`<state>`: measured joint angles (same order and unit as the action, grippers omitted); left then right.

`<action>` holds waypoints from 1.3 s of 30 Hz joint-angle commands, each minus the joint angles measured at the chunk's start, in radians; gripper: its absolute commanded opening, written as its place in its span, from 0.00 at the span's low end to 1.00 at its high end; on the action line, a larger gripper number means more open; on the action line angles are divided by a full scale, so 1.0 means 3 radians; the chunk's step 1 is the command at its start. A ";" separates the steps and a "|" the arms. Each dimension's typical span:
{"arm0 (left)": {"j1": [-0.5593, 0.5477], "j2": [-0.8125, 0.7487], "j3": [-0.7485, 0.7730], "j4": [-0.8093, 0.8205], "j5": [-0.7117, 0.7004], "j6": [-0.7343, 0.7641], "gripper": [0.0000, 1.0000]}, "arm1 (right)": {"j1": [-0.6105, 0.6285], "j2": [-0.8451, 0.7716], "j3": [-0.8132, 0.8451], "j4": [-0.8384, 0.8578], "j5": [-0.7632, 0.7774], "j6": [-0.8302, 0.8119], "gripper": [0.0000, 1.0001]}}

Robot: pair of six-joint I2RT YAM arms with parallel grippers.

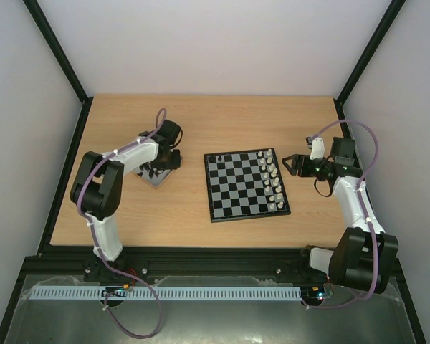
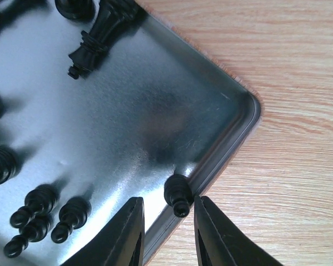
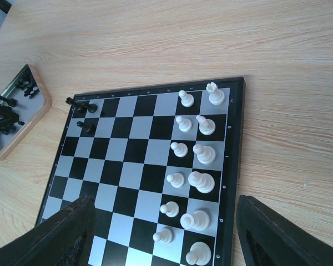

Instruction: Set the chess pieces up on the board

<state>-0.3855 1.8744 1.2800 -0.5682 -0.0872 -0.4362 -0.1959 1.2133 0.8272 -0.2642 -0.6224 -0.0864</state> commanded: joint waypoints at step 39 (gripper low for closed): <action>0.0203 0.0083 -0.0078 0.0098 0.0178 -0.0032 0.28 | 0.0014 0.0012 0.0080 -0.0100 -0.0078 -0.0034 0.71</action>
<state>-0.3363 1.9163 1.2709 -0.5343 -0.0456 -0.4358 -0.1959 1.2133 0.8276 -0.2646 -0.6224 -0.0864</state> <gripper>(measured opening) 0.284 0.707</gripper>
